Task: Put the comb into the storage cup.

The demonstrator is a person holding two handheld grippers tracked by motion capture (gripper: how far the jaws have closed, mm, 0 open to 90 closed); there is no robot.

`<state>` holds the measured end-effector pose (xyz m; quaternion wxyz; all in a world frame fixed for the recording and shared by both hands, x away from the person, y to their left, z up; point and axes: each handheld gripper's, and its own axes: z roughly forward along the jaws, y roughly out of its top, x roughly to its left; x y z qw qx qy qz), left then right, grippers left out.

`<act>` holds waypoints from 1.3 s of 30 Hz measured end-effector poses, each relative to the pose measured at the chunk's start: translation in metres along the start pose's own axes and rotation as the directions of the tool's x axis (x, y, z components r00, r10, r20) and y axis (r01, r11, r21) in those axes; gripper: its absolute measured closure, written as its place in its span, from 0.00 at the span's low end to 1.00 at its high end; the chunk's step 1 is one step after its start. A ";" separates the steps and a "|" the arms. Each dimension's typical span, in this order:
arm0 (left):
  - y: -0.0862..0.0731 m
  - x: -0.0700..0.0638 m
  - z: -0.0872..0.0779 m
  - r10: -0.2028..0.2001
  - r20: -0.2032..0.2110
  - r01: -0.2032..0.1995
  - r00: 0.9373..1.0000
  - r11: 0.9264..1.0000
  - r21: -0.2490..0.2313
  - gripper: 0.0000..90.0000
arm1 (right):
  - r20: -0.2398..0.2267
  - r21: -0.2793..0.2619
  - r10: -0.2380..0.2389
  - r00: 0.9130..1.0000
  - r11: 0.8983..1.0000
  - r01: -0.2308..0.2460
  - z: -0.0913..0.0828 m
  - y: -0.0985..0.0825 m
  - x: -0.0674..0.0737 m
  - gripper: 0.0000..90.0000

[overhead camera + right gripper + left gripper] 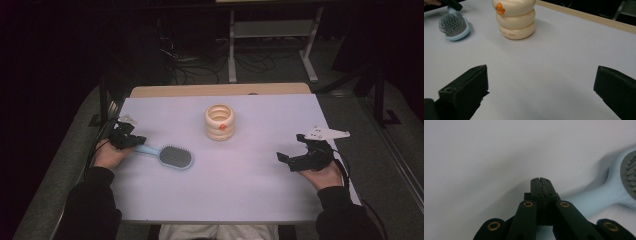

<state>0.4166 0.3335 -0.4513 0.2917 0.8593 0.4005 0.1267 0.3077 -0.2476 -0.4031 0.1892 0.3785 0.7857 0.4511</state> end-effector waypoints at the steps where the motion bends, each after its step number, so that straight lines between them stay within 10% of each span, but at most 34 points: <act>1: 0.000 0.000 0.000 0.000 0.000 0.000 1.000 1.000 0.000 1.00 | 0.000 0.000 0.000 1.000 1.000 0.000 0.000 0.000 0.000 0.00; 39: -0.033 -0.033 -0.023 0.097 0.072 -0.099 0.993 0.995 0.017 1.00 | 0.032 -0.020 -0.011 0.999 1.000 0.012 -0.003 0.001 0.001 0.00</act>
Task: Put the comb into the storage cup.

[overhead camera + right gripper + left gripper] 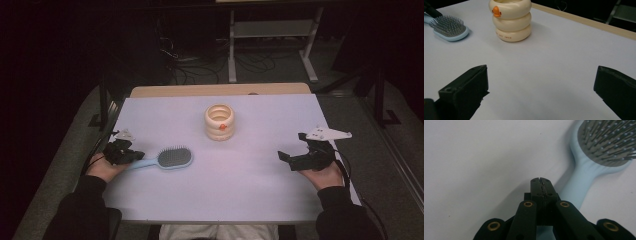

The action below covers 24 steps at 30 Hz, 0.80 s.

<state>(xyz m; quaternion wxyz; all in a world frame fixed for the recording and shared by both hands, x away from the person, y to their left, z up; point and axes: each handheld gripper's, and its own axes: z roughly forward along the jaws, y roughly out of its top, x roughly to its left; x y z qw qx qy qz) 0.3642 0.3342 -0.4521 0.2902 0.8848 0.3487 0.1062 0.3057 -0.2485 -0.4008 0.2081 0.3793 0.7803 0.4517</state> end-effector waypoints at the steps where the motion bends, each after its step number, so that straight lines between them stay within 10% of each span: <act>1: -0.001 -0.001 0.000 0.003 0.002 -0.003 1.000 1.000 0.002 1.00 | 0.001 0.000 -0.001 1.000 1.000 0.001 0.000 0.000 0.000 0.00; 24: -0.002 -0.022 -0.002 0.062 0.041 -0.064 0.997 0.997 0.033 1.00 | -0.004 0.011 -0.002 1.000 1.000 0.002 0.001 0.000 0.001 0.00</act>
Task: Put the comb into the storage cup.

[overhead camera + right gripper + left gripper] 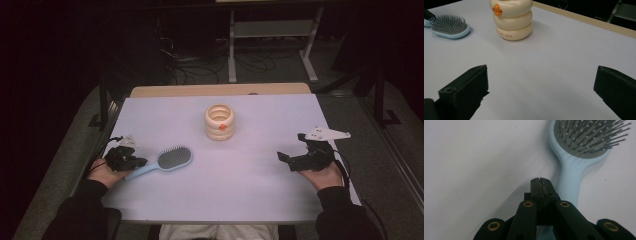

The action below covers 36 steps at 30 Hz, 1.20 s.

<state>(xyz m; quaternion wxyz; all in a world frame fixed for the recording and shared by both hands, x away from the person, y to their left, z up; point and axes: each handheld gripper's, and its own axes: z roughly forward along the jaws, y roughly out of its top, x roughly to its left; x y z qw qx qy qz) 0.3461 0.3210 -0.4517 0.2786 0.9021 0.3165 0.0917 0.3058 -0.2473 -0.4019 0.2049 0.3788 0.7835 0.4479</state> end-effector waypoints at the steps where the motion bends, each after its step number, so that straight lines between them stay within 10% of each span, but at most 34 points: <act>1: 0.000 -0.001 0.000 0.005 -0.001 -0.005 1.000 1.000 0.001 1.00 | 0.000 0.000 0.000 1.000 1.000 0.000 0.000 0.000 0.000 0.00; 25: 0.007 -0.011 -0.015 0.081 0.012 -0.081 0.997 0.996 -0.020 0.99 | -0.006 0.002 0.009 1.000 1.000 -0.009 0.001 0.000 0.000 0.00; 36: 0.025 -0.019 -0.026 0.093 0.033 -0.092 0.995 0.995 -0.032 0.59 | -0.021 0.002 0.019 1.000 1.000 -0.019 0.002 0.000 0.002 0.00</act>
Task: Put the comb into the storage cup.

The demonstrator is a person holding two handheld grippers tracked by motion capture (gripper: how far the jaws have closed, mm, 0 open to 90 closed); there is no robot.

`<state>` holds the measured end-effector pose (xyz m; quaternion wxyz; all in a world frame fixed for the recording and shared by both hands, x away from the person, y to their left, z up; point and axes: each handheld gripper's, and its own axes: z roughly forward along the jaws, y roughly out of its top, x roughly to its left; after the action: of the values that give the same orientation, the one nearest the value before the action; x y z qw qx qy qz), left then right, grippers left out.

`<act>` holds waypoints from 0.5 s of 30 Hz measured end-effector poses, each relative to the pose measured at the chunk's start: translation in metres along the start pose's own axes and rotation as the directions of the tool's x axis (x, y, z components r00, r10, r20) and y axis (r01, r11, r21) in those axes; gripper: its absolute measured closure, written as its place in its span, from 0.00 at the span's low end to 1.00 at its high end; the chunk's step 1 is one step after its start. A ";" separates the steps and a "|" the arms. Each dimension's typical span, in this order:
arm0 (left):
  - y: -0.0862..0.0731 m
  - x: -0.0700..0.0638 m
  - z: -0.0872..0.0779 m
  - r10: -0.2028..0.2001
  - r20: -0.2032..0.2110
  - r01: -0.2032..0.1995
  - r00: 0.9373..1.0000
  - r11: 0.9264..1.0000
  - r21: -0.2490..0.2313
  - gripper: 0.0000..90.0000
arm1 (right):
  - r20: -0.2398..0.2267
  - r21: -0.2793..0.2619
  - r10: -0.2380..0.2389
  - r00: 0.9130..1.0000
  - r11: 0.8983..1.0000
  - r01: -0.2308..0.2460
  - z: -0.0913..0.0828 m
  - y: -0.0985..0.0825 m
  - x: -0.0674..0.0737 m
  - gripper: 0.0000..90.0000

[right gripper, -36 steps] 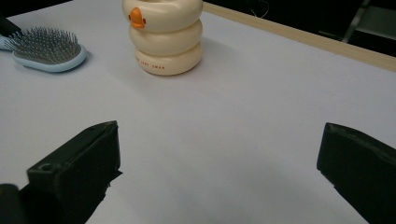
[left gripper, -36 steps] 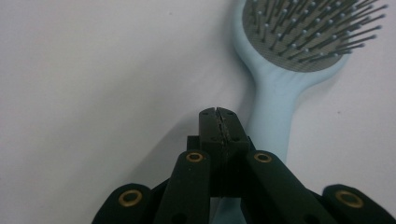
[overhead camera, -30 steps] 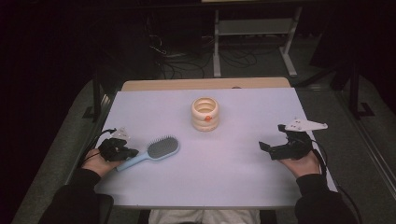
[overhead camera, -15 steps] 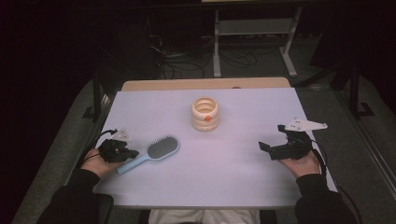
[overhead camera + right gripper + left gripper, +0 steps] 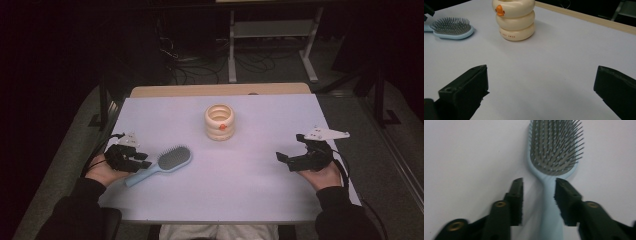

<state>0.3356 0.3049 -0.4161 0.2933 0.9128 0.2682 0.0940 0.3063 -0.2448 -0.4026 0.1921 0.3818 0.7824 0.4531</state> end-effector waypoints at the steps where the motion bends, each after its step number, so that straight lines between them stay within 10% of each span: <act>1: 0.002 -0.001 -0.001 0.001 0.003 -0.001 1.000 1.000 0.000 0.54 | -0.003 0.003 0.001 1.000 1.000 -0.001 0.001 0.000 0.000 0.00; 15: 0.023 -0.008 0.013 -0.003 0.093 -0.002 0.996 0.999 0.049 0.26 | -0.022 0.001 0.005 1.000 1.000 -0.005 0.001 0.000 0.001 0.00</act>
<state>0.3429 0.2782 -0.4127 0.2831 0.9230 0.2567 0.0448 0.3063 -0.2438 -0.4033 0.1820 0.3787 0.7837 0.4575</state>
